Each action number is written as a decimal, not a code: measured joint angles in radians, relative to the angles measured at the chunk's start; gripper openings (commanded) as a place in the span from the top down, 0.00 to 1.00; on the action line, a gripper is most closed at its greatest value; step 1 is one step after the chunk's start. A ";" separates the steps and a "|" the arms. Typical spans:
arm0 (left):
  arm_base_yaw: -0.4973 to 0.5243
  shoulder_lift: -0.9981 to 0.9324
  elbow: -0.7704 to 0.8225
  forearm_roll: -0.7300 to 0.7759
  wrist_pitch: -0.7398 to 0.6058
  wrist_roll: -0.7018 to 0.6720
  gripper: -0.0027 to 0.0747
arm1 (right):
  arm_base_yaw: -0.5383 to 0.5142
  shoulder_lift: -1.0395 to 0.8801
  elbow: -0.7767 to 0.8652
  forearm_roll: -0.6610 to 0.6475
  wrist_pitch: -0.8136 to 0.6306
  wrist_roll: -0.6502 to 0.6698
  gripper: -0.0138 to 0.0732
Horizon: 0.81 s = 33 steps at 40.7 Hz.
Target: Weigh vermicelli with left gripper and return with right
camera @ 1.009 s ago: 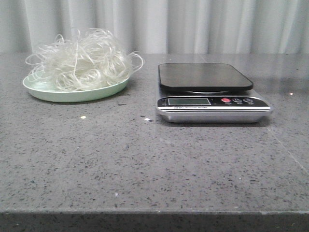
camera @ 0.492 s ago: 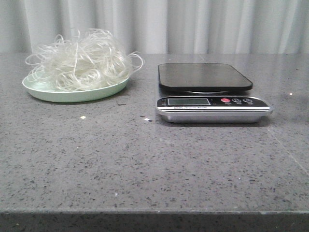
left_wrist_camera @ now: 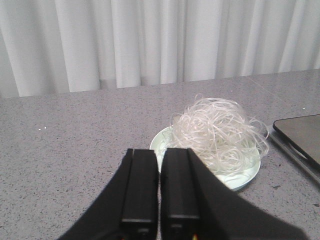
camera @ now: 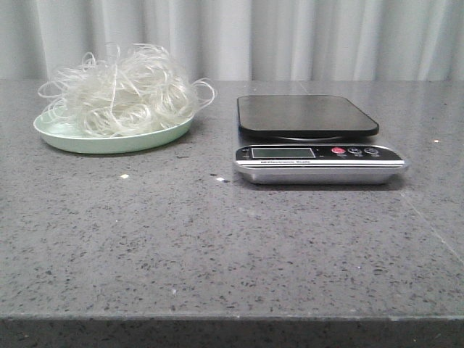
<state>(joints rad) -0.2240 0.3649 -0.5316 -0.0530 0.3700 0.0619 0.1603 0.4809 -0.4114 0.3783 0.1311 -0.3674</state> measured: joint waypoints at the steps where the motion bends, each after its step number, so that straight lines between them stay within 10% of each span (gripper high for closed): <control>1: 0.000 0.000 0.000 0.000 0.000 0.000 0.79 | 0.000 -0.024 0.010 -0.013 0.006 0.000 0.67; 33: 0.000 0.000 0.000 0.000 0.000 0.000 0.79 | 0.000 -0.166 0.035 -0.049 0.147 0.000 0.67</control>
<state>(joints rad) -0.2240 0.3649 -0.5316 -0.0530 0.3700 0.0619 0.1603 0.3151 -0.3762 0.3297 0.2777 -0.3674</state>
